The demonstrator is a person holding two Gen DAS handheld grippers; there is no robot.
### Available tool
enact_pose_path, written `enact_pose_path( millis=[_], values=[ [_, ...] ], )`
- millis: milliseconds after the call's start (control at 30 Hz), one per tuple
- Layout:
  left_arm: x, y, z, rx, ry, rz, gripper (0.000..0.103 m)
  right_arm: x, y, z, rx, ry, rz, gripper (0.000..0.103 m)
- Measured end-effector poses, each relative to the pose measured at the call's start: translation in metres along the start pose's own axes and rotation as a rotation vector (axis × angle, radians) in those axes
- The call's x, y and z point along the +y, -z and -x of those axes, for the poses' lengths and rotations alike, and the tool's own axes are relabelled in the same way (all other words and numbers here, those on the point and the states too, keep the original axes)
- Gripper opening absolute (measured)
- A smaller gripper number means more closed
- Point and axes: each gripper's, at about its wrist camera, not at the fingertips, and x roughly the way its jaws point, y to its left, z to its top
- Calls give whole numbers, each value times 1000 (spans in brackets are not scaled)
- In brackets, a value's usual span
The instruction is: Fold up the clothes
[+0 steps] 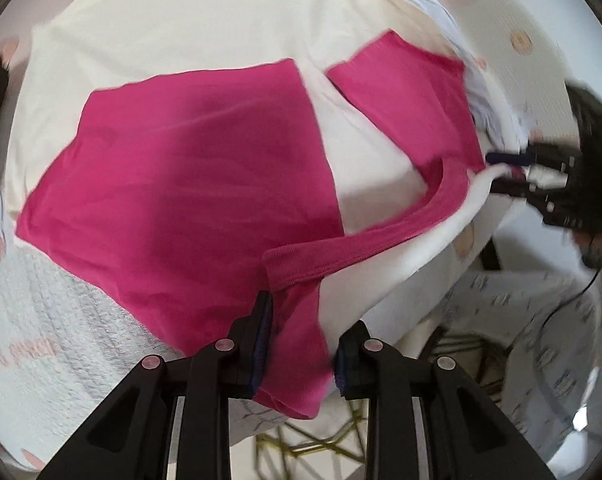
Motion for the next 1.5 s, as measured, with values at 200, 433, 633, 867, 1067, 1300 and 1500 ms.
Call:
enact_pose_path(
  millis=[200, 433, 633, 867, 1067, 1300, 1500],
  values=[
    [6, -10, -7, -1, 1, 101, 23, -19, 1, -5, -99, -70, -137, 40],
    [8, -22, -24, 5, -53, 193, 25, -30, -8, -29, -134, -95, -264, 40],
    [-9, -24, -13, -18, -110, 180, 25, -35, -4, -34, -143, -118, -304, 41],
    [-12, -10, 17, -101, -73, 229, 30, -28, -3, -37, -153, -72, -307, 40],
    [1, -1, 23, -192, -102, 295, 39, -7, -2, -35, -166, 53, -265, 40],
    [-2, 8, 21, -254, -108, 347, 39, -6, 6, -20, -205, 41, -269, 43],
    [3, 5, 13, -260, -95, 389, 39, -10, 15, 5, -255, 4, -255, 43]
  ],
)
